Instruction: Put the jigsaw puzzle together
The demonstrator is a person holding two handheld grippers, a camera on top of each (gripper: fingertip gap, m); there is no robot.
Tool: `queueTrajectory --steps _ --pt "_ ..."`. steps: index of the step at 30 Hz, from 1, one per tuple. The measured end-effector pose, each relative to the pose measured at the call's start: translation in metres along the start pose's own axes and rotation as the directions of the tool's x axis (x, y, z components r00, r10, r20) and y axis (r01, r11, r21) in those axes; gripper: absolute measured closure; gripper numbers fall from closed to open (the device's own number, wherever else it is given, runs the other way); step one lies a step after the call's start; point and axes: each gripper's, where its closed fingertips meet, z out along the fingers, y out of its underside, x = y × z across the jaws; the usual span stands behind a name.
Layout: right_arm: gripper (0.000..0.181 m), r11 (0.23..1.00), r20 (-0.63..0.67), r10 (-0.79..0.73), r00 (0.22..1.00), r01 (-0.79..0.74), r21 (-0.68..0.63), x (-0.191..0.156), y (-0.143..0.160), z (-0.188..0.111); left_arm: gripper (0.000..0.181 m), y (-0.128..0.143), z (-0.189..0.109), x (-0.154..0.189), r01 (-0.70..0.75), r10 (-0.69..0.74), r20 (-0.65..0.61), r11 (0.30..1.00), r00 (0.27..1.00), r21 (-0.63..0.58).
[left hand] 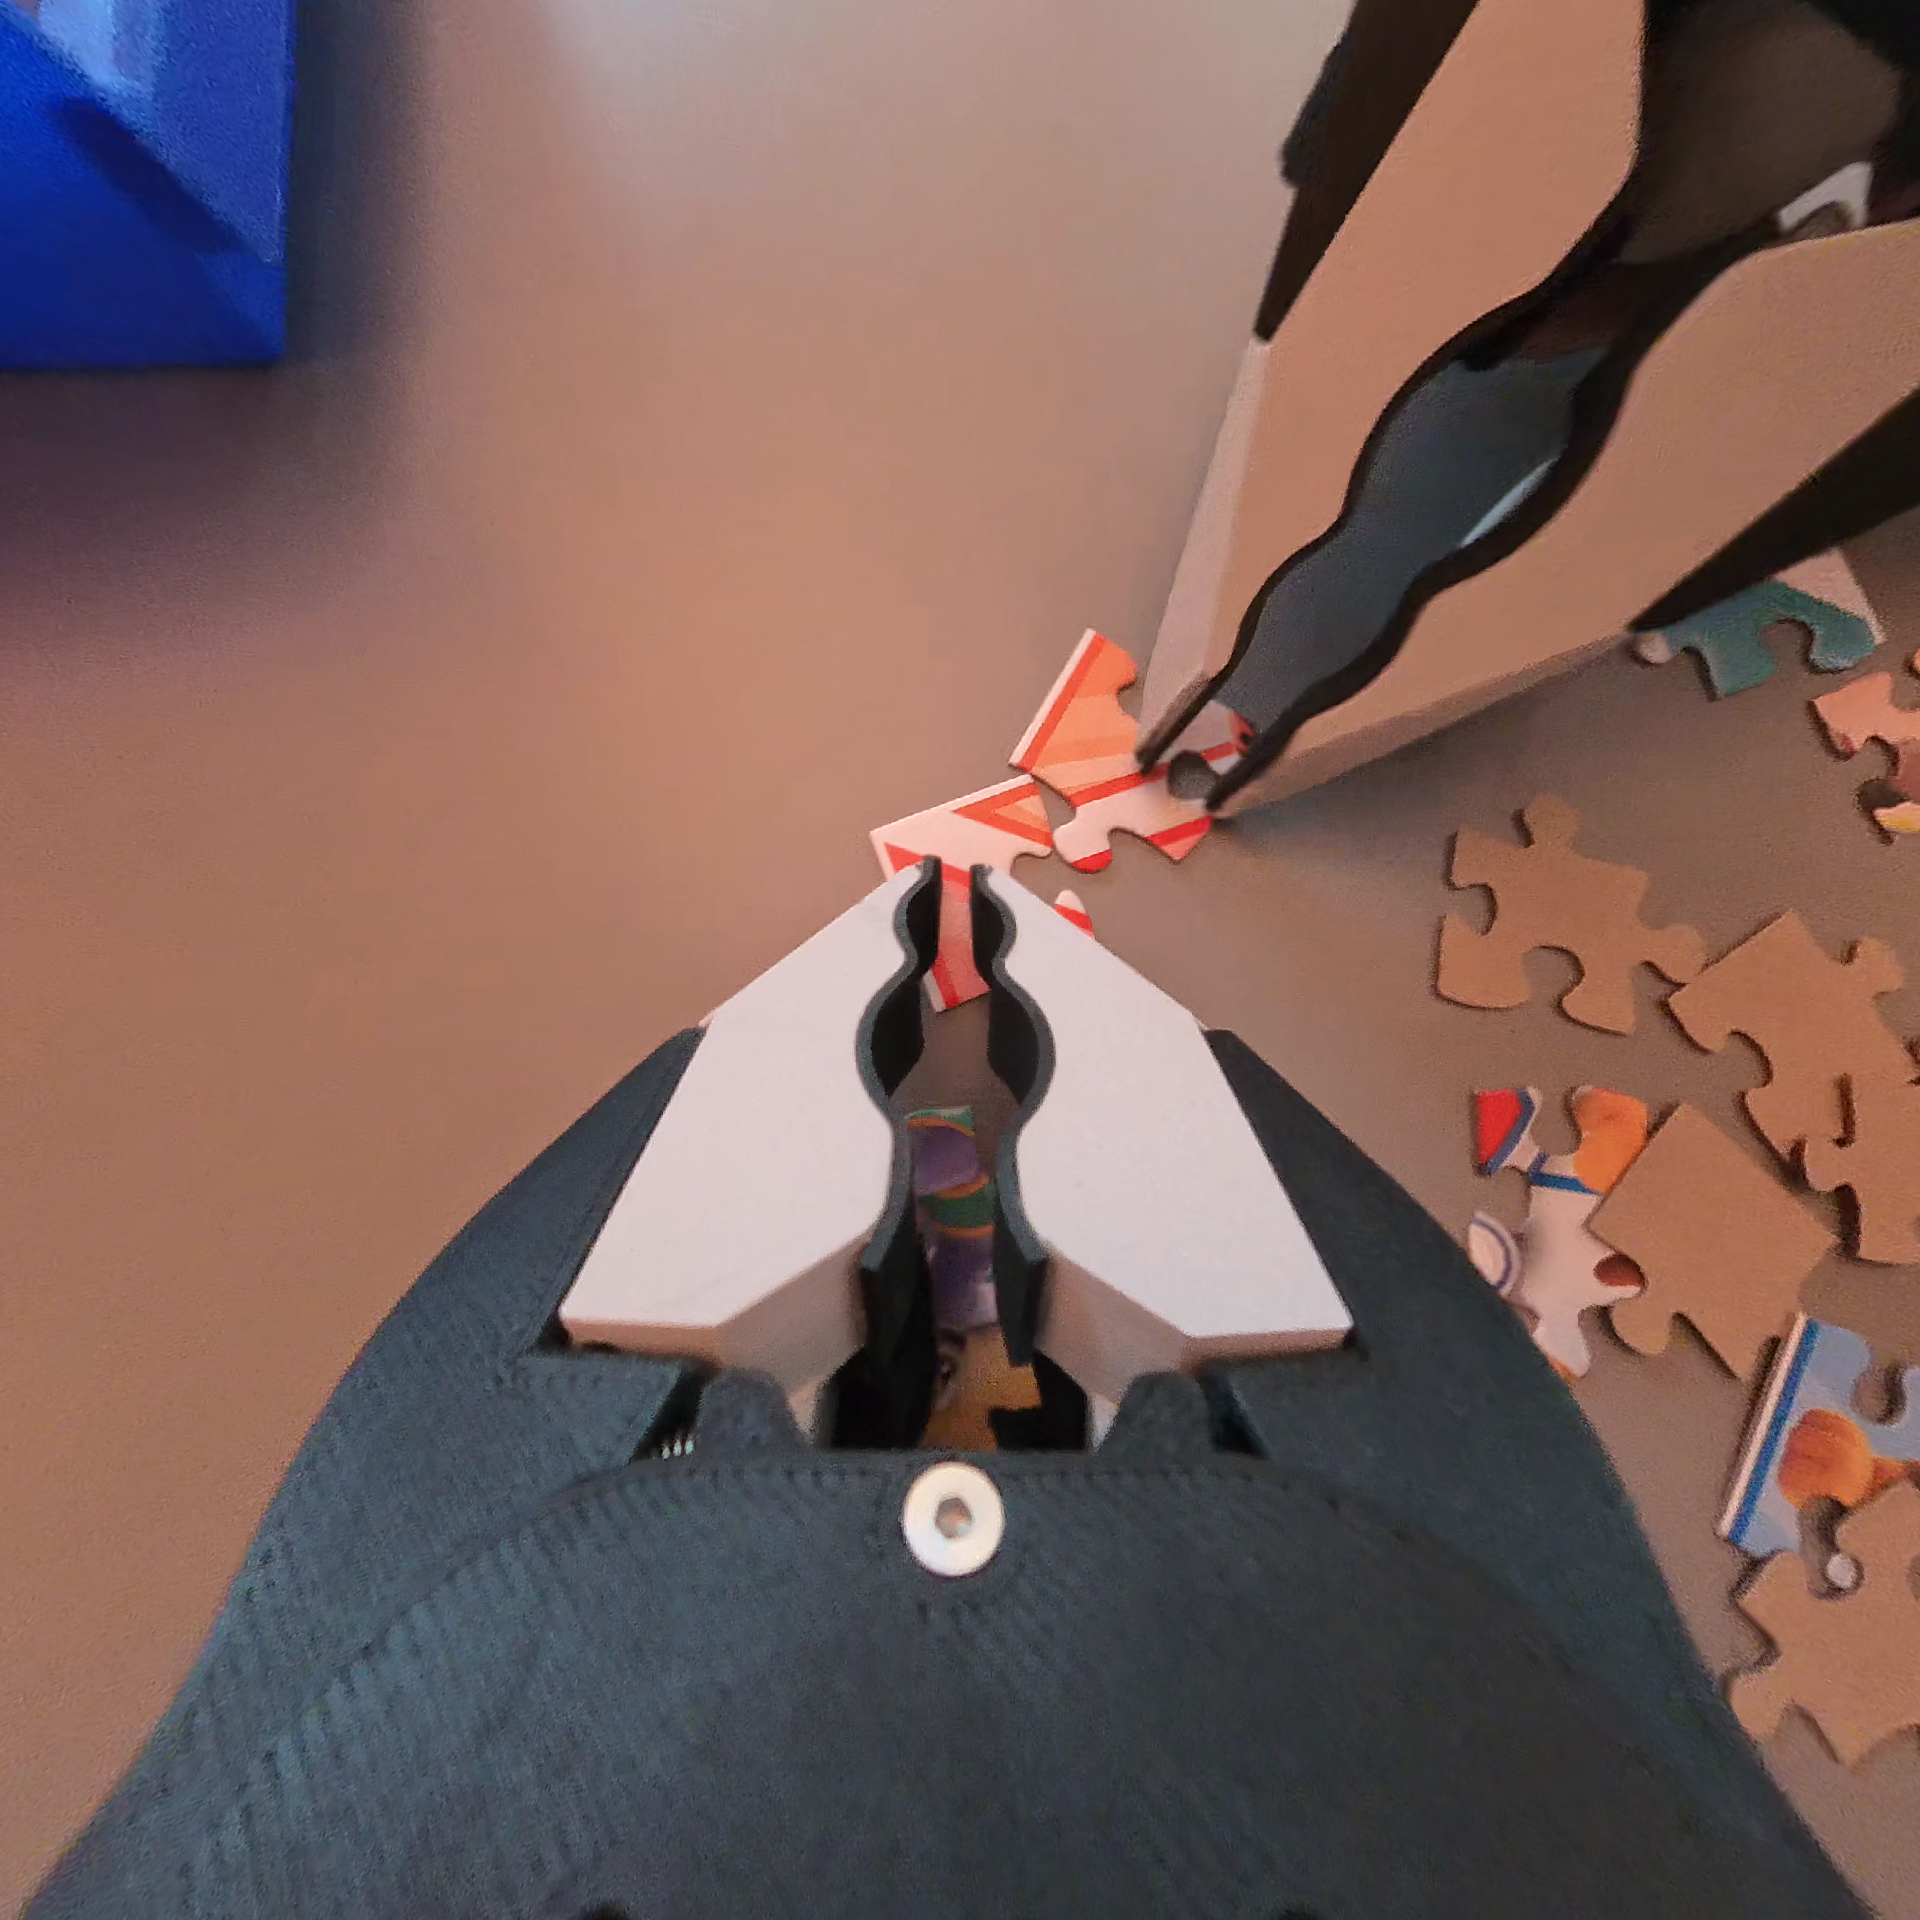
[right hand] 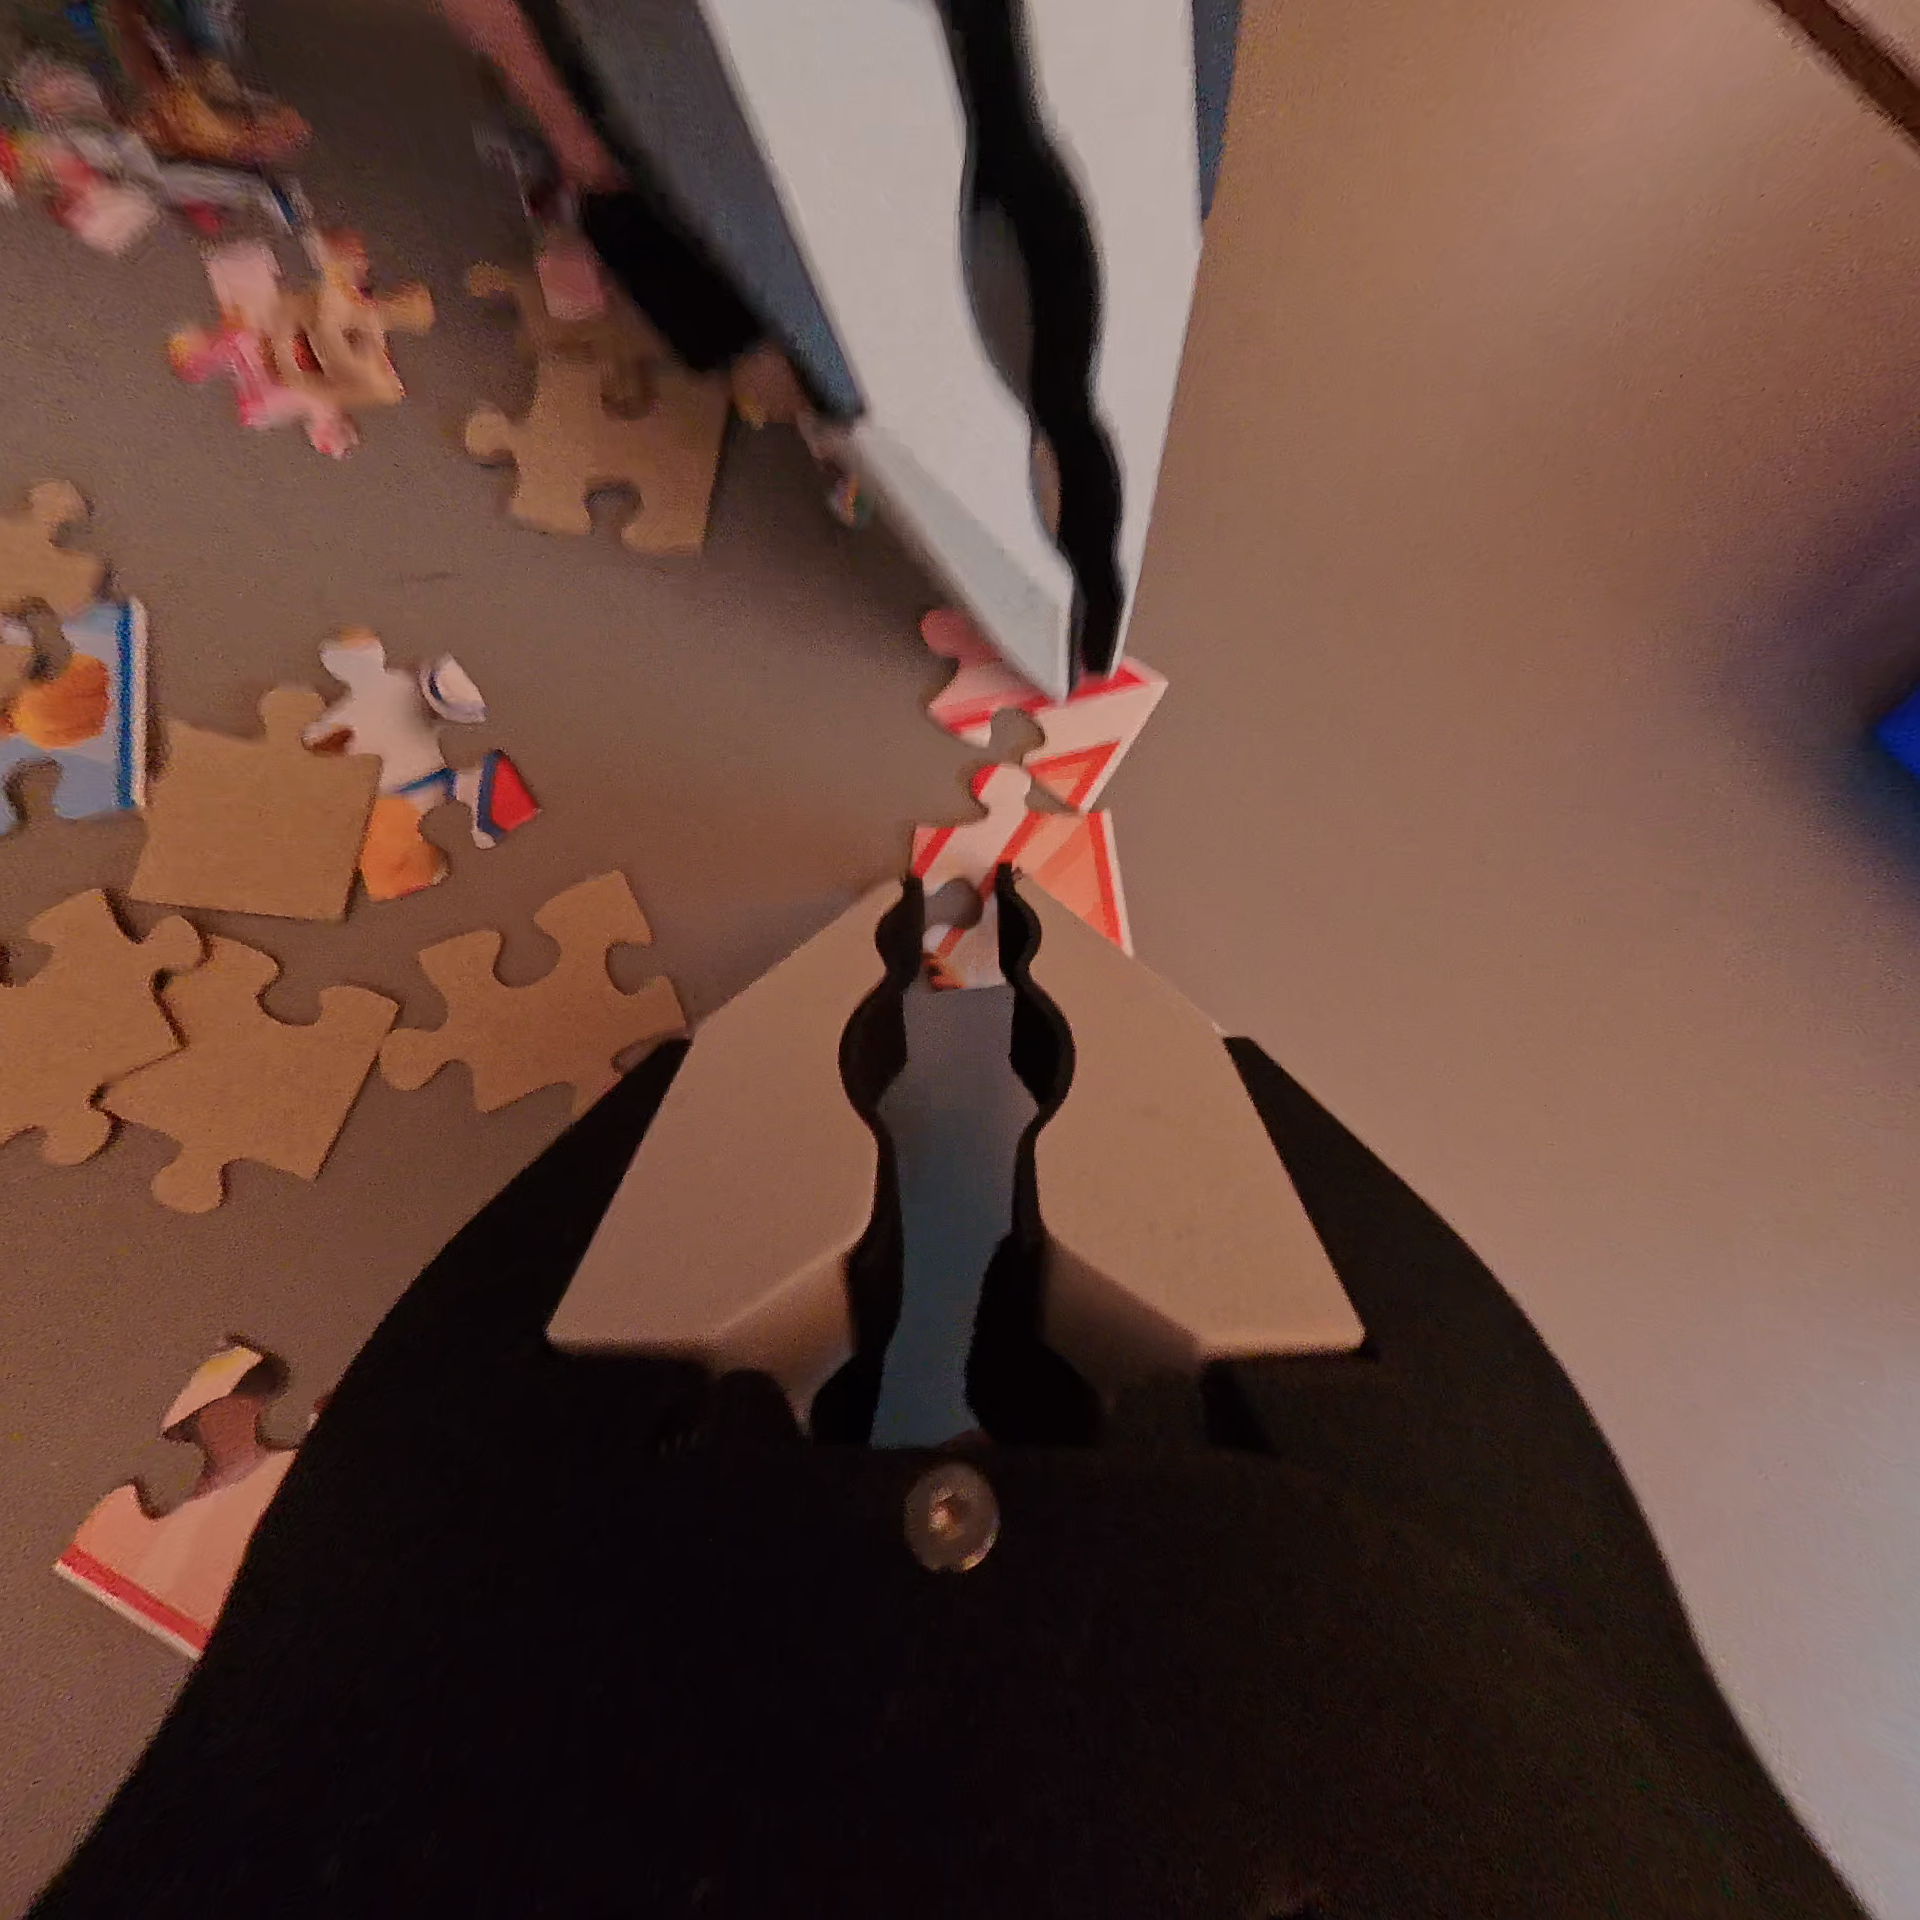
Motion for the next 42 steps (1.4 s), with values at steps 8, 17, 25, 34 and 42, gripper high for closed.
queueTrajectory --steps 8,17,25,34,42 --pt "0.181 1.0 -0.023 0.008 1.0 -0.008 0.016 -0.001 -0.001 0.002 0.181 -0.005 0.002 0.009 -0.03 0.031 0.054 0.999 0.998 -0.019" --pt "0.181 0.997 -0.017 0.074 0.997 -0.074 -0.006 -0.011 0.012 -0.011 0.179 0.005 -0.003 0.009 -0.005 0.005 -0.008 0.997 1.0 -0.072" --pt "0.181 0.992 -0.116 0.123 0.986 -0.12 0.035 -0.01 0.019 -0.018 0.181 -0.012 0.012 0.035 -0.03 0.03 -0.008 0.999 1.0 -0.038" --pt "0.181 0.991 -0.23 0.137 0.963 -0.132 0.037 -0.001 0.021 -0.02 0.181 -0.013 0.013 0.042 -0.016 0.015 -0.038 1.0 0.999 -0.019" --pt "0.181 0.985 -0.284 0.172 0.943 -0.168 0.037 0.007 0.023 -0.021 0.181 -0.004 0.004 0.026 0.006 -0.007 -0.008 0.998 1.0 -0.058"
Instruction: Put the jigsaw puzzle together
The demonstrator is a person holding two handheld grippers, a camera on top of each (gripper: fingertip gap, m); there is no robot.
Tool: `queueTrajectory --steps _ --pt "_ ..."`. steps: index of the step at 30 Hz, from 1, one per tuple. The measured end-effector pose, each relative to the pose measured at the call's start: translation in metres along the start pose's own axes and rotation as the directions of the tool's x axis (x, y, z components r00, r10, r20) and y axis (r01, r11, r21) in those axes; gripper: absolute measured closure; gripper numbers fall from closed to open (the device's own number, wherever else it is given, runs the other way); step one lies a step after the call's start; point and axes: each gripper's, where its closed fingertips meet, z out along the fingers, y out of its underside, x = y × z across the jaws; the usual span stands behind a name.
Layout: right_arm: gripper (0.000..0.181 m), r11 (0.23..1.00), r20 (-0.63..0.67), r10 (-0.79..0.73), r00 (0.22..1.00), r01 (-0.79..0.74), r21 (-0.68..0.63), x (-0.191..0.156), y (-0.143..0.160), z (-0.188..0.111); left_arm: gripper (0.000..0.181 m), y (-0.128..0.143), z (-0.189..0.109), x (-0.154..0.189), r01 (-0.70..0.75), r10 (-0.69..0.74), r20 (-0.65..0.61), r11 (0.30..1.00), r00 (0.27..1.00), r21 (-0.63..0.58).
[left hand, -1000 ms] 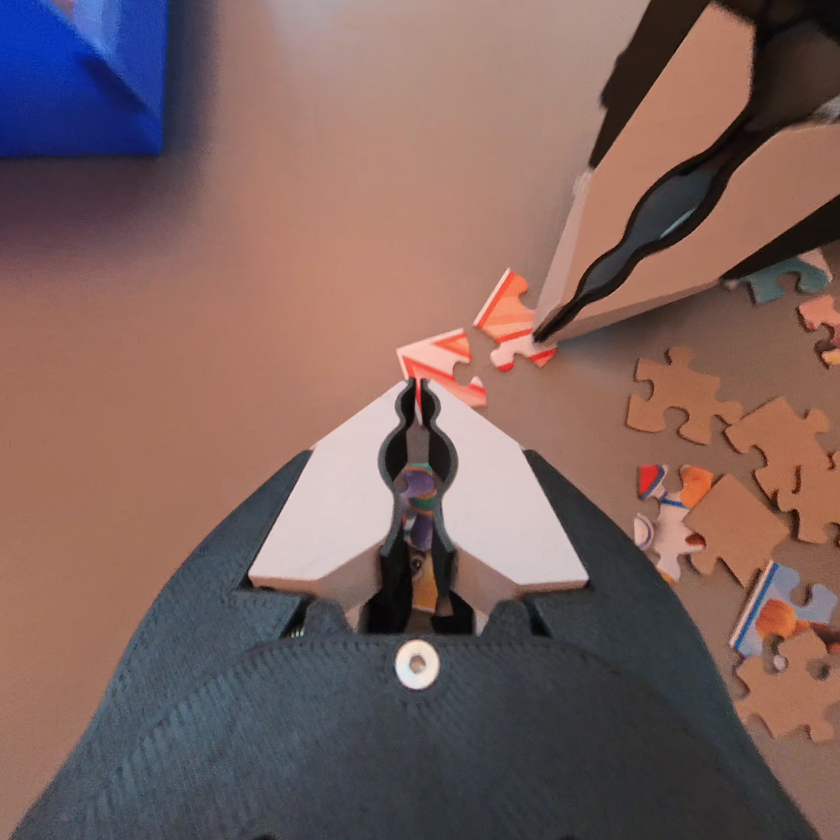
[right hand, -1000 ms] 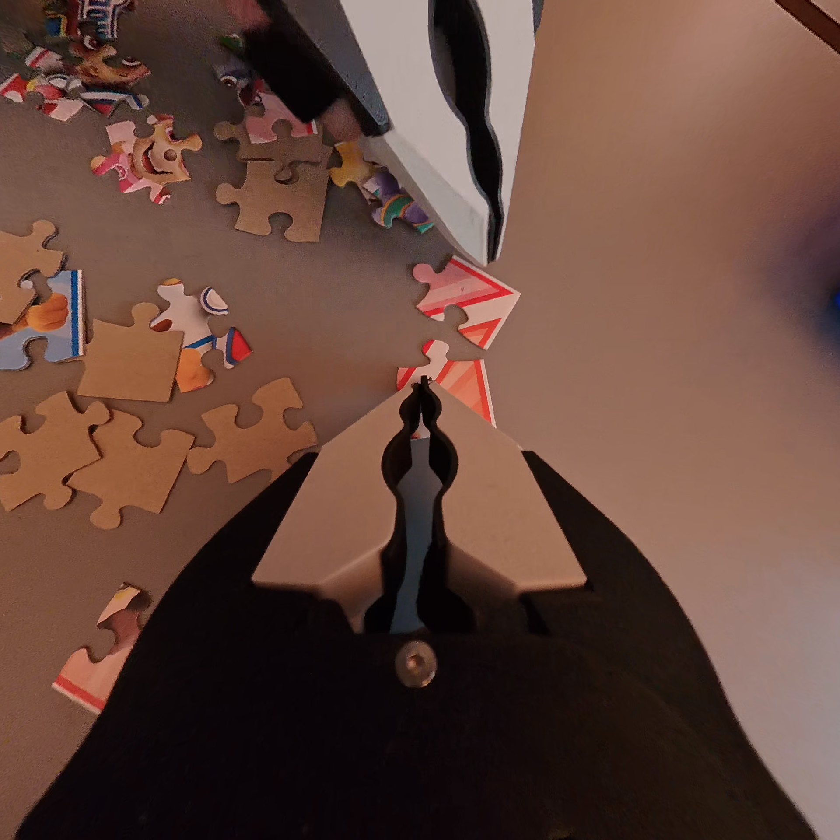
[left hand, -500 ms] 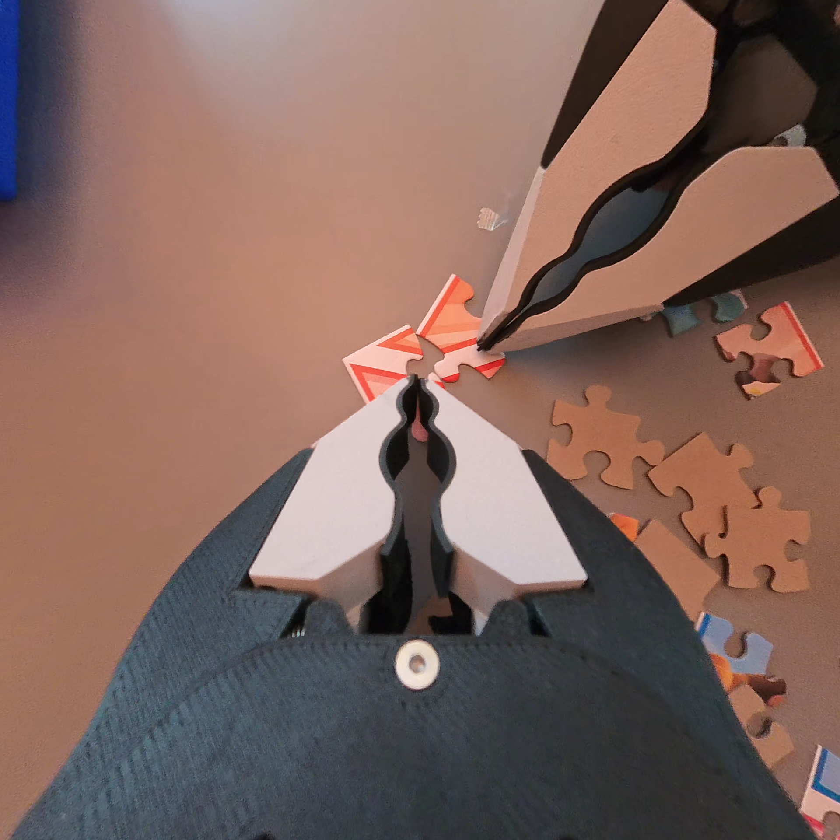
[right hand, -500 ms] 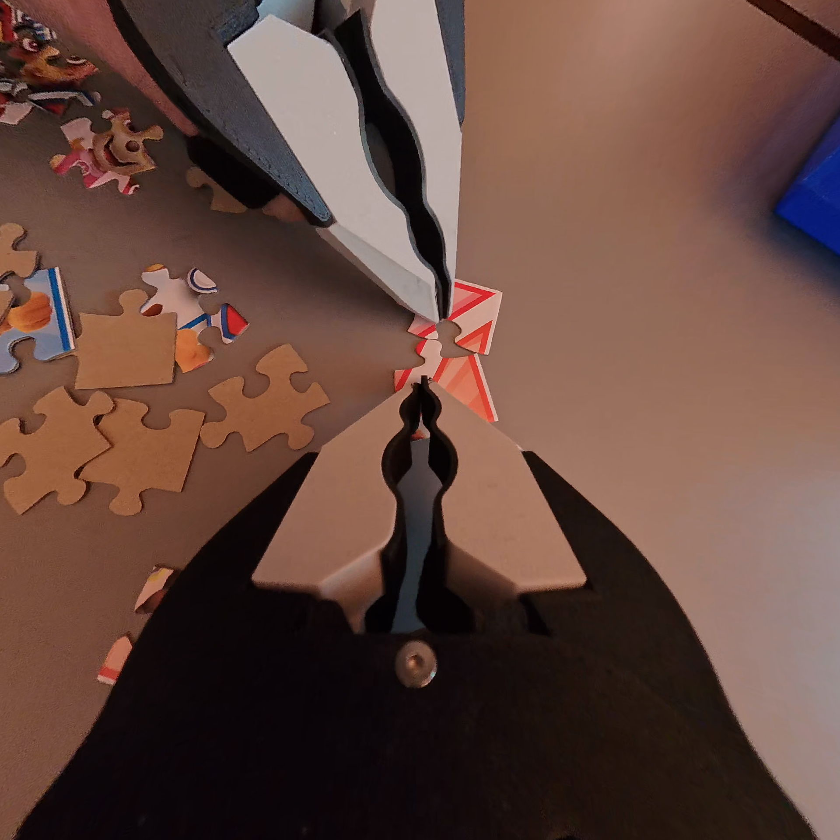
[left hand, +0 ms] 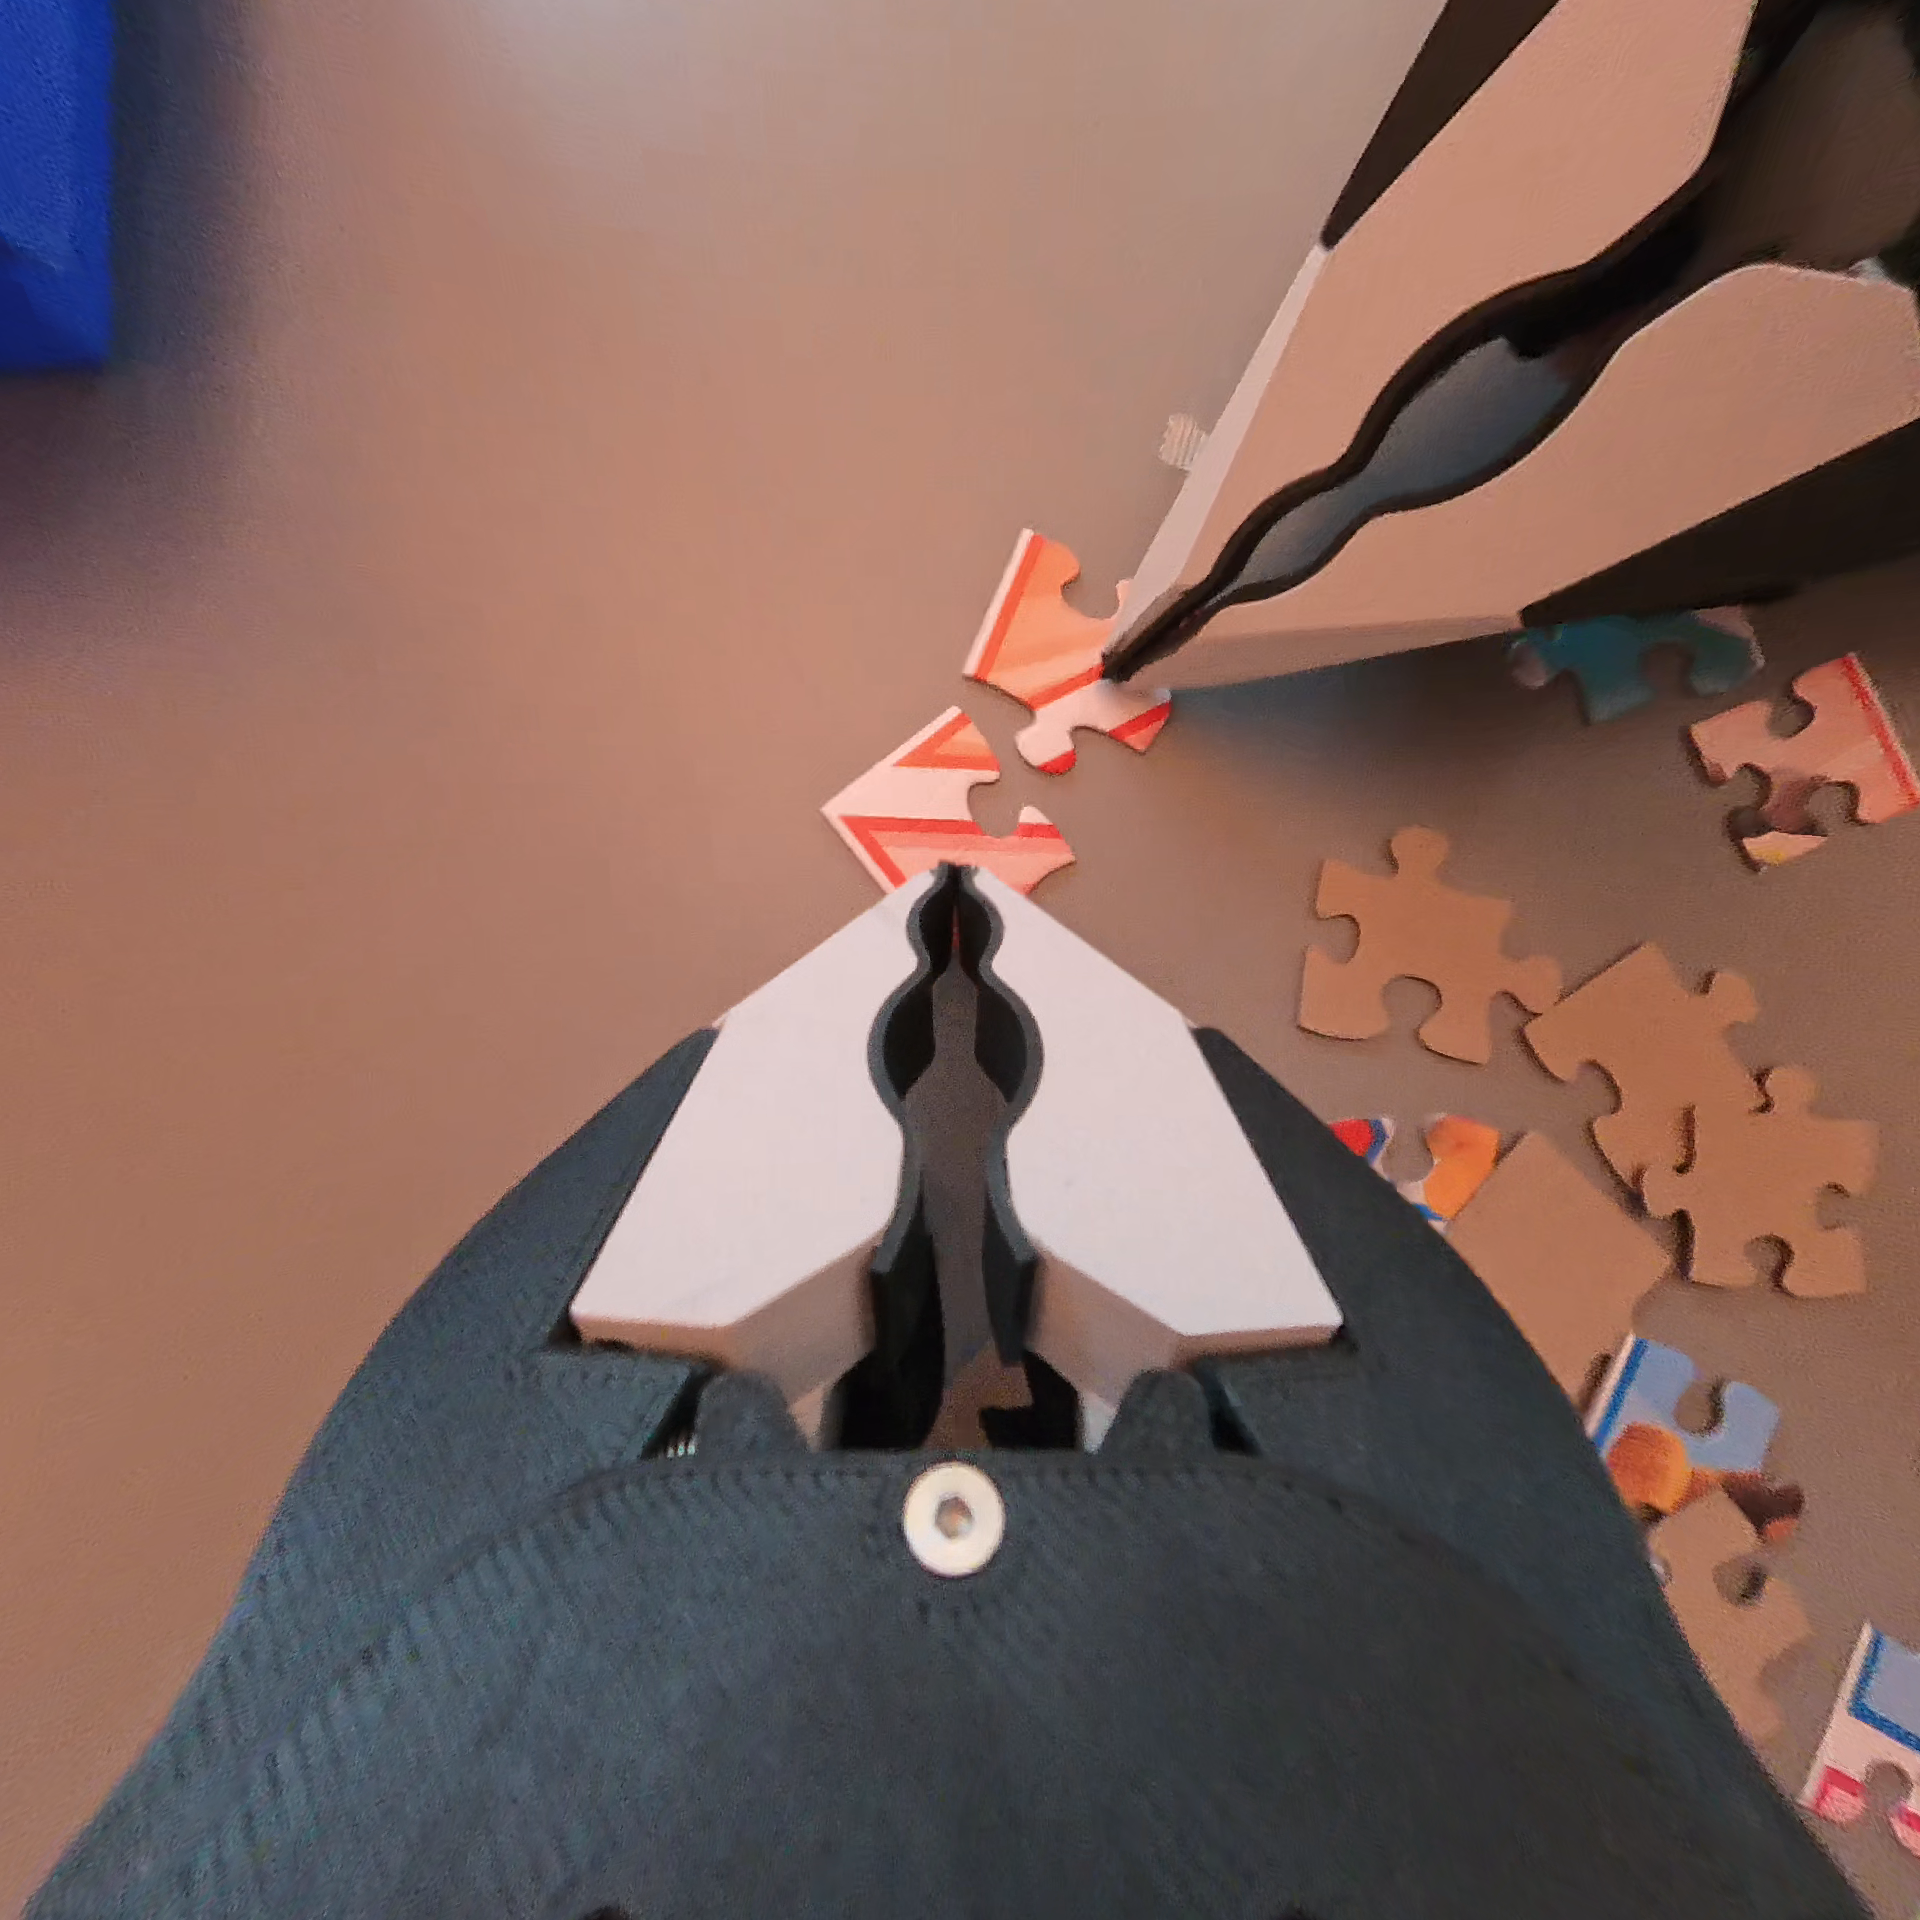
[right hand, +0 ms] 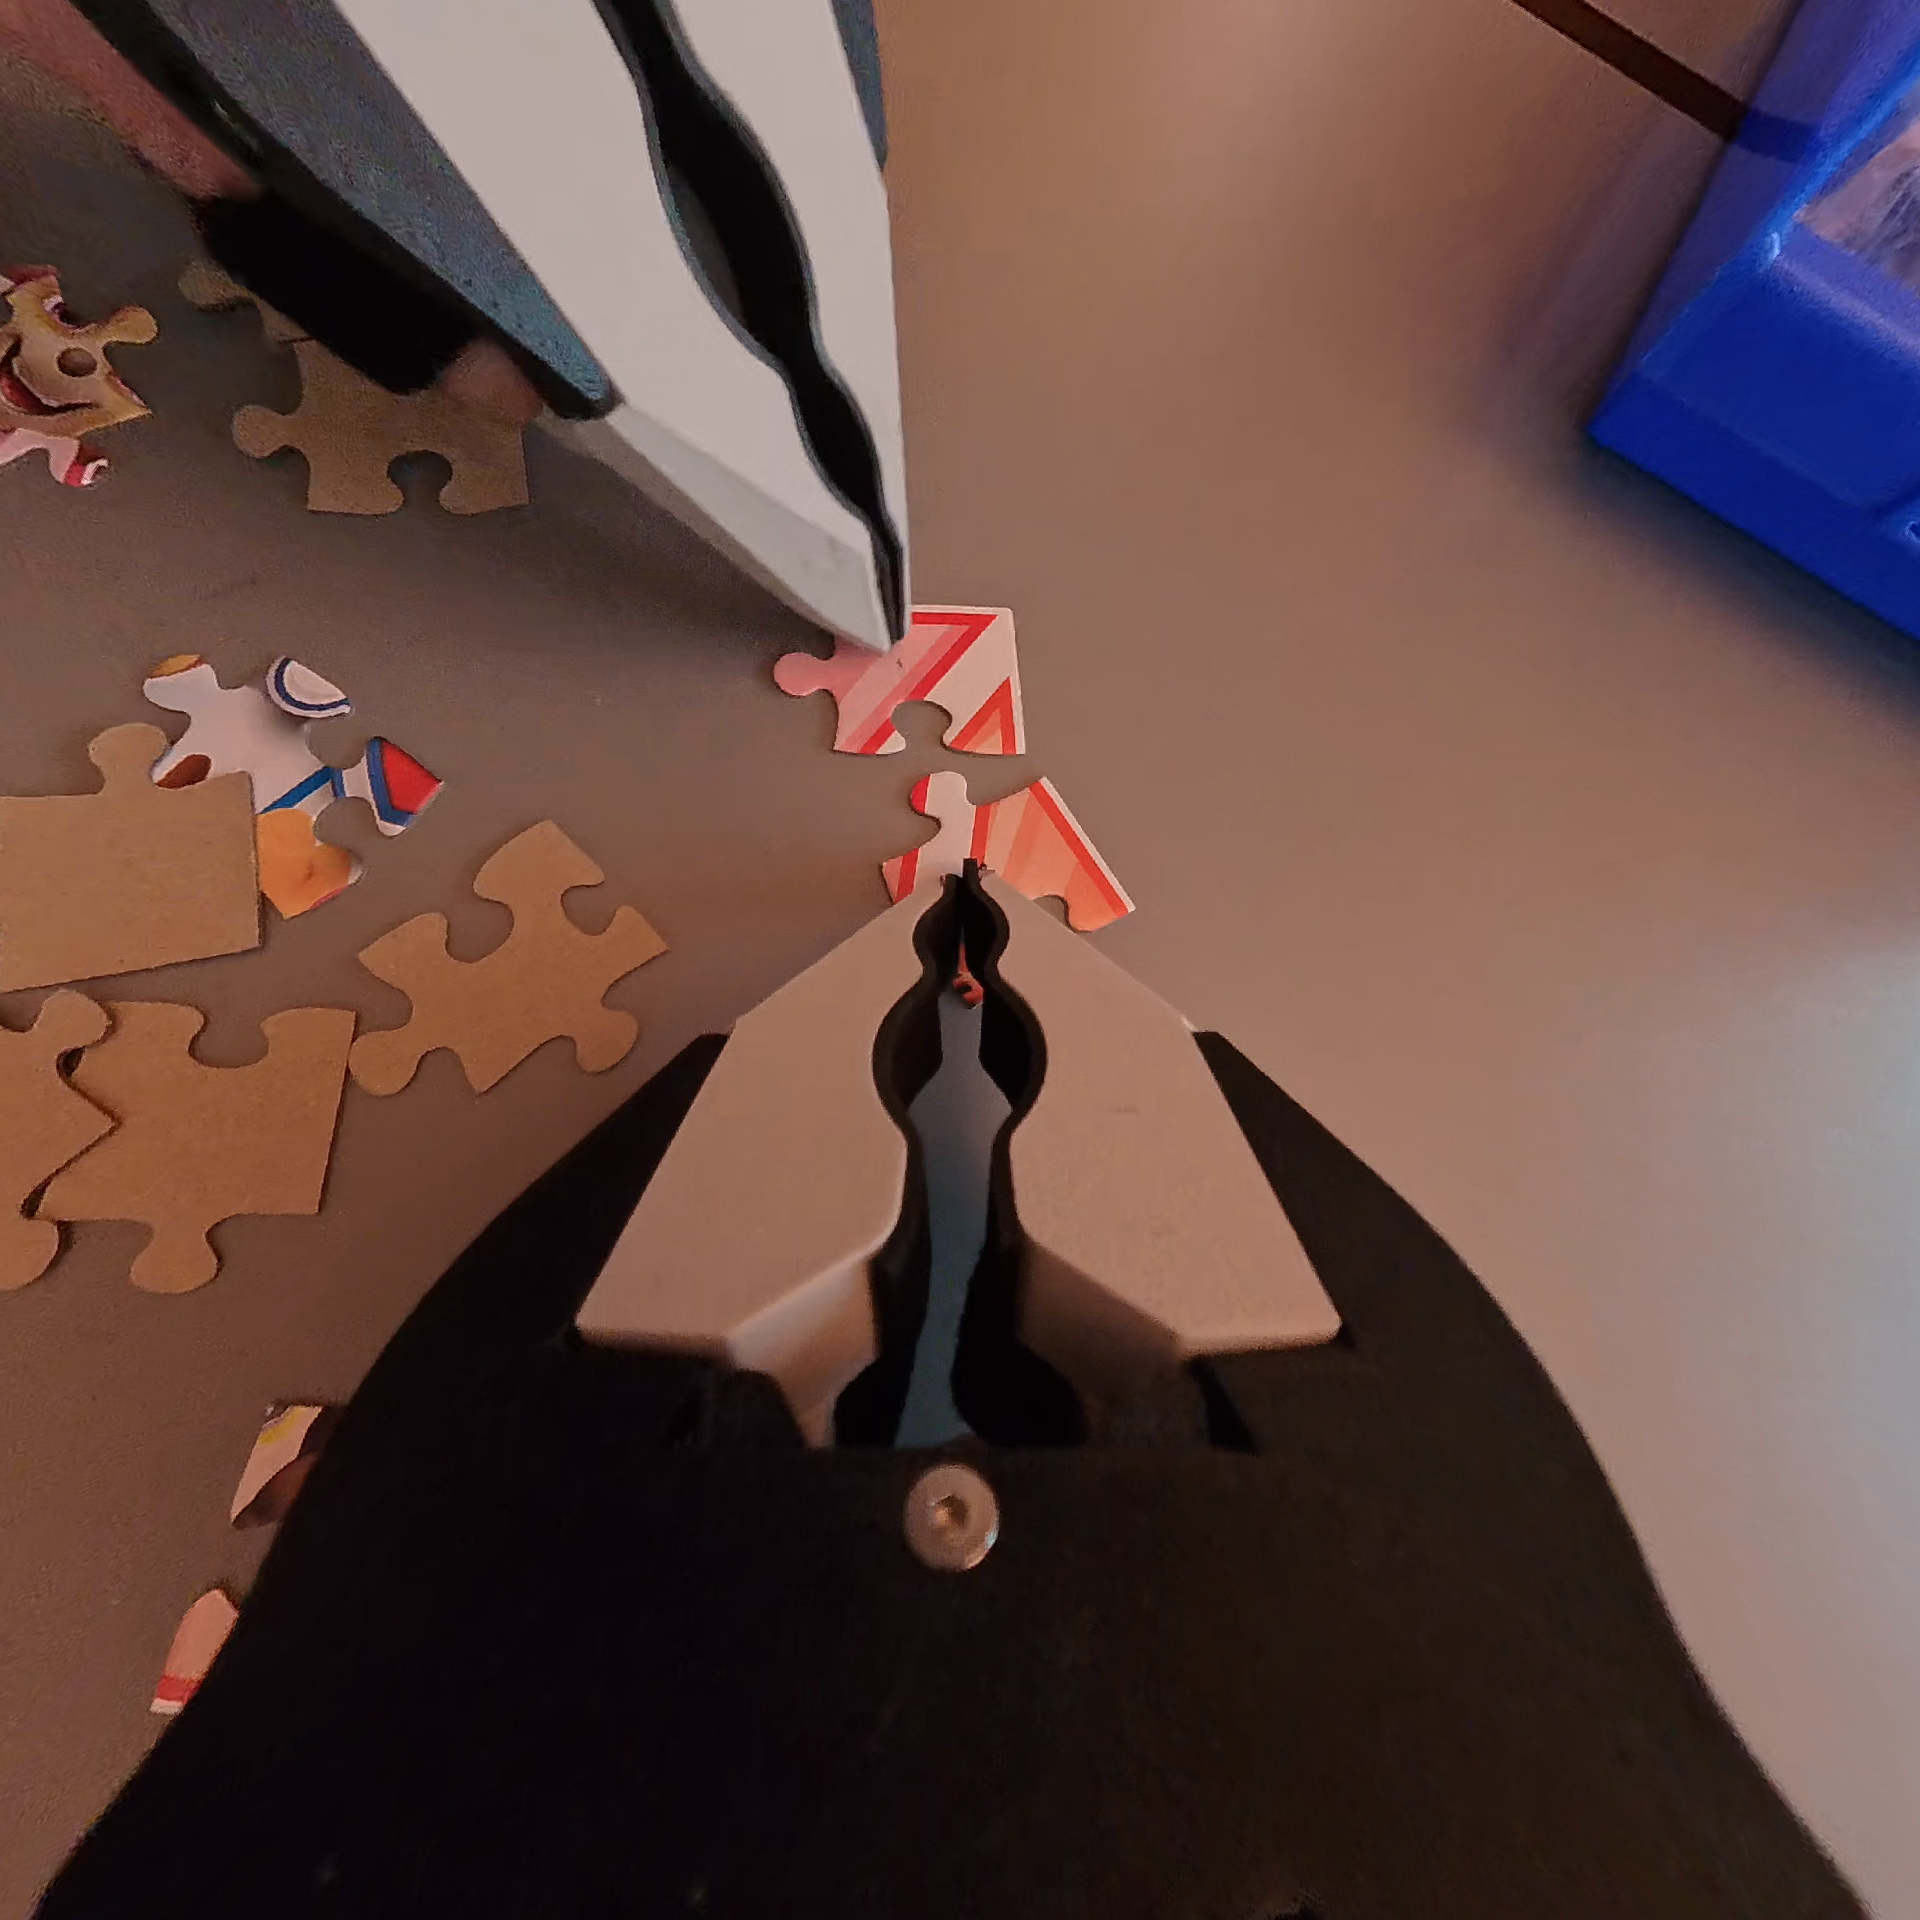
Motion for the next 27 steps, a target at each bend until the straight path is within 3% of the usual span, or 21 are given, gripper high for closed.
queueTrajectory --steps 11,17,21,24,27 --pt "0.181 1.0 -0.001 -0.002 1.0 0.002 0.0 -0.002 -0.001 0.0 0.181 -0.008 0.008 0.01 0.034 -0.032 -0.032 0.998 0.999 0.056" --pt "0.181 0.999 0.181 0.035 0.983 -0.035 -0.007 -0.026 -0.003 -0.003 0.181 -0.008 0.009 0.01 0.048 -0.046 -0.034 0.996 0.998 0.073" --pt "0.147 1.0 0.11 0.022 0.994 -0.019 -0.022 -0.009 -0.001 -0.003 0.181 -0.008 0.009 0.01 0.061 -0.057 -0.047 0.995 0.997 0.081" --pt "0.135 0.999 0.117 -0.002 0.993 0.006 -0.032 -0.006 -0.002 -0.001 0.181 -0.008 0.009 0.01 0.06 -0.056 -0.05 0.995 0.997 0.081" --pt "0.144 0.998 0.193 0.008 0.981 0.004 -0.059 -0.013 -0.003 0.001 0.181 -0.008 0.009 0.01 0.065 -0.061 -0.058 0.994 0.997 0.086"
